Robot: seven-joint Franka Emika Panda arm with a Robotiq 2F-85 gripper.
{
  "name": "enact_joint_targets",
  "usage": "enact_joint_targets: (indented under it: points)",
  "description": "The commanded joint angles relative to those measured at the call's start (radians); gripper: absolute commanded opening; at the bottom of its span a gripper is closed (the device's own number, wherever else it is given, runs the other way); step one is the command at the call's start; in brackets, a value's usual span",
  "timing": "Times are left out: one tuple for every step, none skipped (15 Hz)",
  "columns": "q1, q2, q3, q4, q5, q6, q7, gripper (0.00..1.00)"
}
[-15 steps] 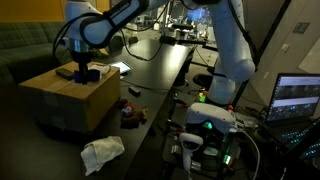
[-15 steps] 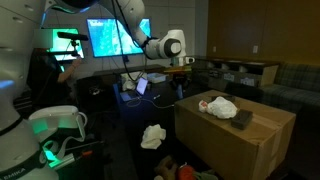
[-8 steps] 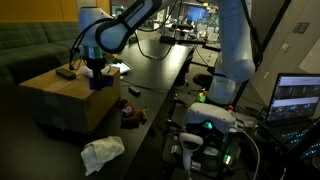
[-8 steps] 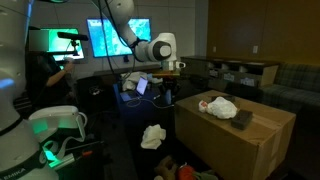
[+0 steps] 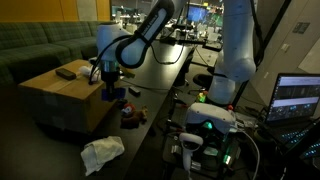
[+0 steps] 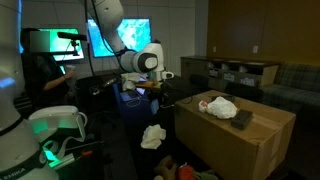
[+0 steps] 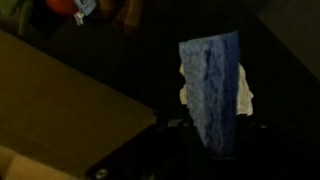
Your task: Swap the things on the table with the things on the box
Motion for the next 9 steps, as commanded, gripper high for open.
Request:
enact_joint_targets:
  points:
    - [0.053, 0.015, -0.011, -0.062, 0.018, 0.101, 0.141, 0.14]
    - [0.07, 0.033, -0.016, -0.067, 0.01, 0.123, 0.184, 0.14]
    - [0.09, 0.06, -0.025, -0.058, -0.002, 0.132, 0.225, 0.14]
    - [0.11, 0.081, -0.037, -0.053, -0.012, 0.147, 0.268, 0.14]
    - [0.127, 0.116, -0.047, -0.035, -0.01, 0.152, 0.301, 0.14]
    - [0.143, 0.143, -0.059, -0.022, -0.009, 0.158, 0.332, 0.14]
    - [0.155, 0.167, -0.068, -0.012, -0.002, 0.162, 0.354, 0.14]
    - [0.165, 0.202, -0.08, 0.005, 0.003, 0.175, 0.374, 0.14]
    - [0.161, 0.226, -0.076, 0.016, 0.022, 0.182, 0.376, 0.14]
